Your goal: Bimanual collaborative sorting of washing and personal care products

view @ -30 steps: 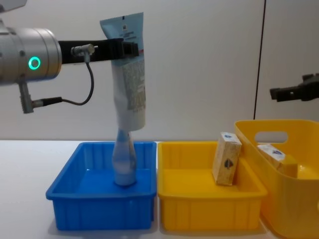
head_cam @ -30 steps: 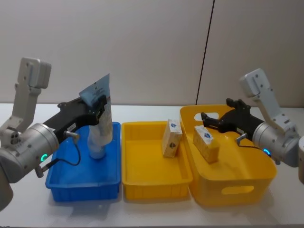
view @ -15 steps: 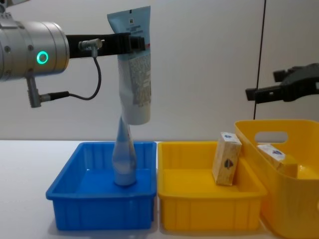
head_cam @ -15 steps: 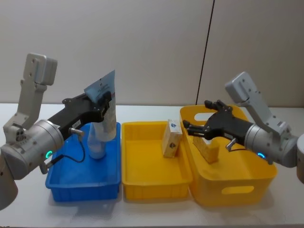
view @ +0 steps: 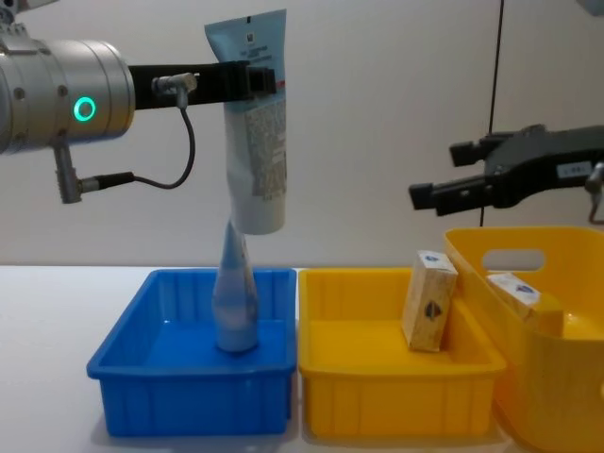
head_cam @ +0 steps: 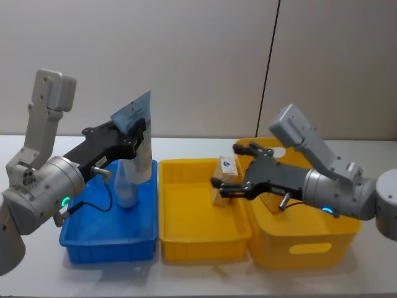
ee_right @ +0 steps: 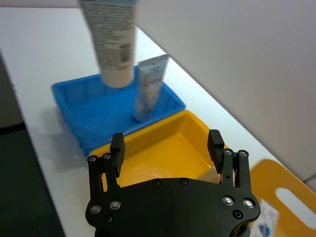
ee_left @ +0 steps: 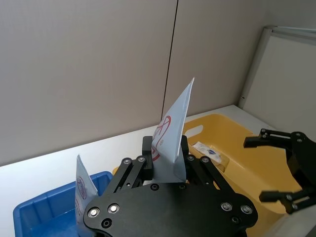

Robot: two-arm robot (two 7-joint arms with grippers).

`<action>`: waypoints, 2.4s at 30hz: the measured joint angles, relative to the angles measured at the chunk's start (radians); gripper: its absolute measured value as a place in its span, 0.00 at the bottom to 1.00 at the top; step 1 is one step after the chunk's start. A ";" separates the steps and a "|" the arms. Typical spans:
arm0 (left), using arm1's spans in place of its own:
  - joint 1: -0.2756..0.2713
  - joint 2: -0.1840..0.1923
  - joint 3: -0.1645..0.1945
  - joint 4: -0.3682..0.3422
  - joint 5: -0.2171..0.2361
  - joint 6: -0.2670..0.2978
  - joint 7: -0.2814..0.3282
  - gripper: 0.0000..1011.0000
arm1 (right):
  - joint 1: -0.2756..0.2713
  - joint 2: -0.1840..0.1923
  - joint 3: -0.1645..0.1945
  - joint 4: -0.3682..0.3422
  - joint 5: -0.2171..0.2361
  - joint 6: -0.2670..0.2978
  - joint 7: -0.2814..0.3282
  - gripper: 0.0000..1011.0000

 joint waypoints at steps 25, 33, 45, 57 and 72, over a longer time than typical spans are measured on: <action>0.011 0.009 0.014 -0.005 -0.014 -0.008 0.030 0.25 | 0.068 -0.069 -0.119 0.087 0.029 -0.094 0.119 0.99; 0.020 0.017 0.013 -0.011 -0.016 -0.009 0.045 0.25 | 0.068 -0.090 -0.129 0.102 0.016 -0.106 0.068 0.99; 0.029 0.023 0.011 -0.019 -0.015 -0.010 0.055 0.25 | 0.070 -0.118 -0.136 0.129 0.009 -0.106 0.009 0.99; 0.033 0.017 0.024 -0.026 -0.010 -0.014 0.055 0.25 | 0.093 -0.162 -0.156 0.175 0.007 -0.103 -0.033 0.99; 0.037 0.009 0.042 -0.042 -0.011 -0.020 0.051 0.25 | 0.125 -0.203 -0.186 0.232 -0.013 -0.089 -0.087 0.99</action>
